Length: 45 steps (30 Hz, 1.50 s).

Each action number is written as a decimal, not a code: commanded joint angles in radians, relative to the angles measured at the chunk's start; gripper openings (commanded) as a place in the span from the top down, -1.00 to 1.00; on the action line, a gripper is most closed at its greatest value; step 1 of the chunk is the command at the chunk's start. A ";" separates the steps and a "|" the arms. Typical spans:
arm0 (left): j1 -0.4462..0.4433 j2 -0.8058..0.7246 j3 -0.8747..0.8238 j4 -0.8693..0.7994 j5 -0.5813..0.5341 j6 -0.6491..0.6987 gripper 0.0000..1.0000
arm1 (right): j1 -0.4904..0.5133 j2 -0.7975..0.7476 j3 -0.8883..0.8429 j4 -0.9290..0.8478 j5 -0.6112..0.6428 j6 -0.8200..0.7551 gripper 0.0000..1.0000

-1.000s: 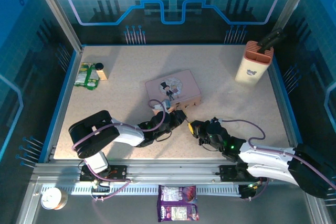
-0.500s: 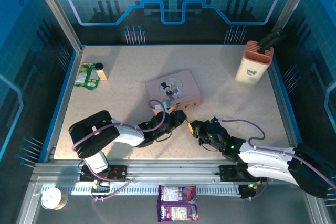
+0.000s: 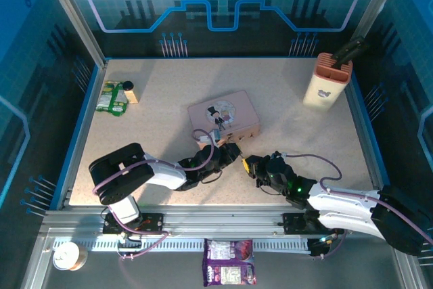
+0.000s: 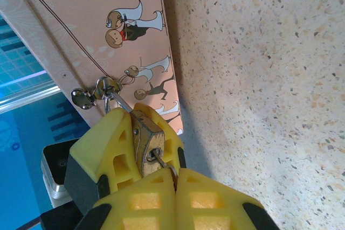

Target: Unlock the padlock with the key

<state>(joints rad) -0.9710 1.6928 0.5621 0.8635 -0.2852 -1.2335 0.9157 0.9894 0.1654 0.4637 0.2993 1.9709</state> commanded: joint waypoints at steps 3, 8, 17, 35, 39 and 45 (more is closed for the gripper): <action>-0.035 -0.057 0.036 0.185 0.025 -0.083 1.00 | 0.001 0.008 0.013 0.021 0.034 -0.001 1.00; -0.052 -0.071 0.045 0.195 0.023 -0.092 1.00 | -0.001 0.013 0.008 0.050 0.037 -0.004 1.00; -0.055 -0.101 0.047 0.164 0.025 -0.104 1.00 | -0.004 0.011 0.004 0.058 0.037 -0.006 1.00; -0.061 -0.111 0.051 0.157 0.024 -0.098 1.00 | -0.021 0.005 0.003 0.065 0.027 -0.010 1.00; -0.064 -0.112 0.051 0.152 0.026 -0.098 1.00 | -0.052 -0.015 0.003 0.047 0.007 -0.026 1.00; -0.074 -0.109 0.065 0.132 0.029 -0.098 1.00 | -0.101 -0.043 0.038 0.017 -0.035 -0.065 1.00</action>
<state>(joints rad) -0.9997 1.6463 0.5751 0.8585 -0.3267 -1.3357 0.8539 0.9527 0.1696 0.5121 0.2325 1.9434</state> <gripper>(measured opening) 0.143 0.064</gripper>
